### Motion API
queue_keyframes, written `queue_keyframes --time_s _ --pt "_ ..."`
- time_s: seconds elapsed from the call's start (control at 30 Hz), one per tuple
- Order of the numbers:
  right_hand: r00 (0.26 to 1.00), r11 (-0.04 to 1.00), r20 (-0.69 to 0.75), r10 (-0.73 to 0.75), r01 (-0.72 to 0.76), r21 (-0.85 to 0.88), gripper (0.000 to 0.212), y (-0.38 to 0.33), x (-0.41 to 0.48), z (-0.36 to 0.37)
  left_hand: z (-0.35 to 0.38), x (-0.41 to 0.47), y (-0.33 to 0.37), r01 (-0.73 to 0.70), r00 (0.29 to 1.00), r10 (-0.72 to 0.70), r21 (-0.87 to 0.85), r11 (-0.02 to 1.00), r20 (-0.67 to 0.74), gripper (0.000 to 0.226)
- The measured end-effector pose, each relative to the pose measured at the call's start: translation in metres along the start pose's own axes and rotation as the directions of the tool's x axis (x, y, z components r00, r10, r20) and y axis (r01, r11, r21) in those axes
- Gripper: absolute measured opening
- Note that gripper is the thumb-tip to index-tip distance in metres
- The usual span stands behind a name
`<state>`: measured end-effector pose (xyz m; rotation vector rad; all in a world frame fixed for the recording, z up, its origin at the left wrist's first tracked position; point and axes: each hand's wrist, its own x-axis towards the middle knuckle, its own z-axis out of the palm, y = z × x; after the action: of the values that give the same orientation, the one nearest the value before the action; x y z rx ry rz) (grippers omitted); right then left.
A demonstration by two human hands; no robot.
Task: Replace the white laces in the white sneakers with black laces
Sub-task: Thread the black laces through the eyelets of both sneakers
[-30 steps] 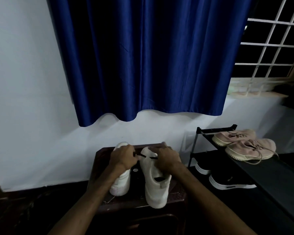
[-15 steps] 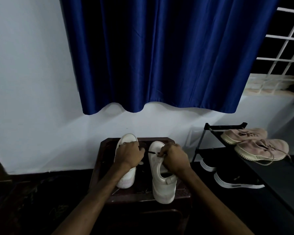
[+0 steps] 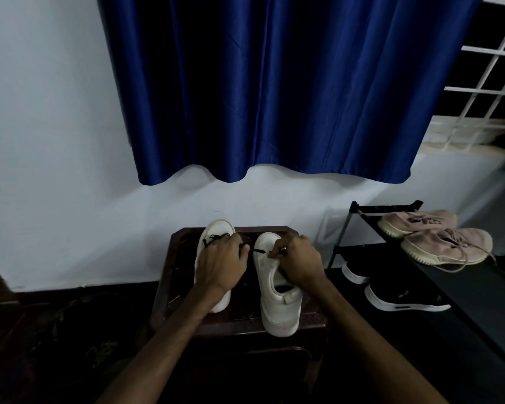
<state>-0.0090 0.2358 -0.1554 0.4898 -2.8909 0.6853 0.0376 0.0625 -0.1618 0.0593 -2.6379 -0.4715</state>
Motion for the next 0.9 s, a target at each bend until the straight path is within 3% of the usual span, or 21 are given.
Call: queue_keyframes --time_s 0.13,0.27,0.37,0.43,0.5,0.57,0.6,0.67,0.73,0.77,0.83,0.9 --pt "1.000 1.000 0.004 0.007 -0.007 -0.003 0.033 0.004 0.001 -0.001 -0.002 0.004 0.002 0.137 0.990 -0.136 -0.014 0.991 0.029 0.030" --pt "0.999 1.000 0.030 0.016 -0.016 0.010 0.031 0.006 0.001 -0.002 -0.003 0.002 -0.001 0.141 0.990 -0.141 -0.066 0.988 0.007 0.027" --pt "1.000 0.998 0.004 -0.007 0.007 0.069 0.026 0.004 0.002 -0.002 -0.005 -0.004 0.001 0.136 0.987 -0.151 -0.217 0.967 -0.050 0.024" --pt "0.998 0.970 -0.042 0.043 -0.031 0.243 0.020 0.003 0.004 -0.003 -0.008 -0.004 0.002 0.211 0.974 -0.227 -0.405 0.890 0.008 0.024" --pt "0.978 0.862 -0.095 0.184 -0.114 0.494 0.011 0.006 0.007 -0.011 -0.016 0.000 0.004 0.256 0.959 -0.277 -0.584 0.770 0.055 0.025" --pt "0.949 0.793 -0.100 0.299 -0.188 0.579 0.011 0.017 0.014 -0.025 -0.030 0.006 0.003 0.245 0.960 -0.276 -0.622 0.744 0.048 0.024" --pt "0.947 0.821 -0.068 0.315 -0.236 0.519 0.019 0.025 0.019 -0.034 -0.038 0.009 0.002 0.246 0.960 -0.276 -0.594 0.766 0.042 0.022" --pt "0.947 0.920 0.095 0.308 -0.322 0.223 0.035 0.039 0.025 -0.057 -0.048 0.018 -0.006 0.251 0.957 -0.291 -0.555 0.793 0.018 0.020" --pt "0.892 0.944 0.308 0.331 -0.315 -0.101 0.048 0.045 0.029 -0.085 -0.055 0.026 -0.015 0.254 0.953 -0.303 -0.548 0.797 0.000 0.021" --pt "0.849 0.937 0.399 0.348 -0.302 -0.174 0.053 0.044 0.030 -0.099 -0.057 0.031 -0.018 0.247 0.954 -0.300 -0.532 0.810 -0.014 0.022" --pt "0.799 0.940 0.500 0.334 -0.324 -0.109 0.049 0.036 0.034 -0.130 -0.066 0.041 -0.017 0.223 0.956 -0.288 -0.480 0.848 -0.063 0.021" --pt "0.839 0.911 0.474 0.269 -0.382 0.159 0.041 0.025 0.041 -0.157 -0.082 0.052 -0.011 0.166 0.960 -0.244 -0.421 0.892 -0.139 0.023"
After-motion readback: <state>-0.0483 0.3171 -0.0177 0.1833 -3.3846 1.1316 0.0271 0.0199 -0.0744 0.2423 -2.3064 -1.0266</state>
